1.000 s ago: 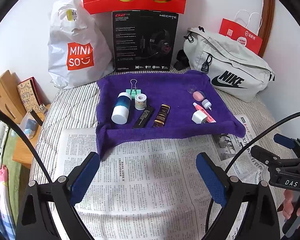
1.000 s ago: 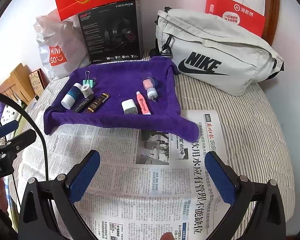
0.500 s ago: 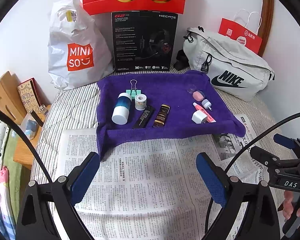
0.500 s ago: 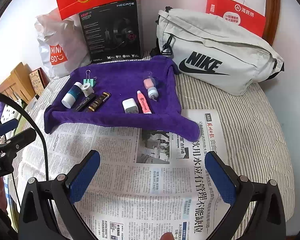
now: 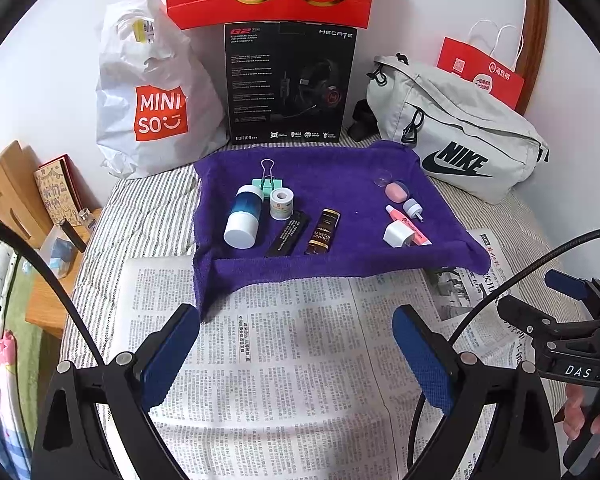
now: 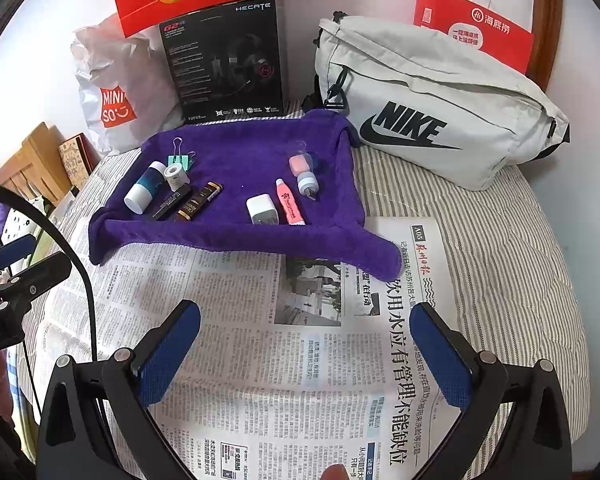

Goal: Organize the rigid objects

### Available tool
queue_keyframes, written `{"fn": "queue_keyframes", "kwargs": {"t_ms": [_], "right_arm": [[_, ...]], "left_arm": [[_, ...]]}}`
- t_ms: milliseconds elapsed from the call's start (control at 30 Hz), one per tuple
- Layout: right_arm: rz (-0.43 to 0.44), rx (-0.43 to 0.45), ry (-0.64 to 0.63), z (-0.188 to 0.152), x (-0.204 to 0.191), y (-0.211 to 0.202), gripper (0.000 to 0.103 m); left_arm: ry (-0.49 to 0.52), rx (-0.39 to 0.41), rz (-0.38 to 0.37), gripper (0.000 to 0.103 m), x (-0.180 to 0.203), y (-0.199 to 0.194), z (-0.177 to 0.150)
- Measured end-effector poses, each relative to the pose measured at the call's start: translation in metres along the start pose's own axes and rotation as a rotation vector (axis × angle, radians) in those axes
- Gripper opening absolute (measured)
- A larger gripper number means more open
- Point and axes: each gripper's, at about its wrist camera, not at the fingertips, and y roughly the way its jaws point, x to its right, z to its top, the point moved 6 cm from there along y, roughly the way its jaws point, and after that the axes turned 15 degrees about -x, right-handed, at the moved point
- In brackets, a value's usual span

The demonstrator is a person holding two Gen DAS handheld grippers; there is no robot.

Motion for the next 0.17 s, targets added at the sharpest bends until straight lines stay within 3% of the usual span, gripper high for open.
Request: {"fn": "queue_keyframes", "kwargs": {"t_ms": [167], "right_arm": [[0.001,-0.01,-0.007,0.0001,-0.0013,0.0029,0.103]], "left_arm": [[-0.001,0.011,-0.001,0.101,-0.0002,-0.0016,0.0006]]}}
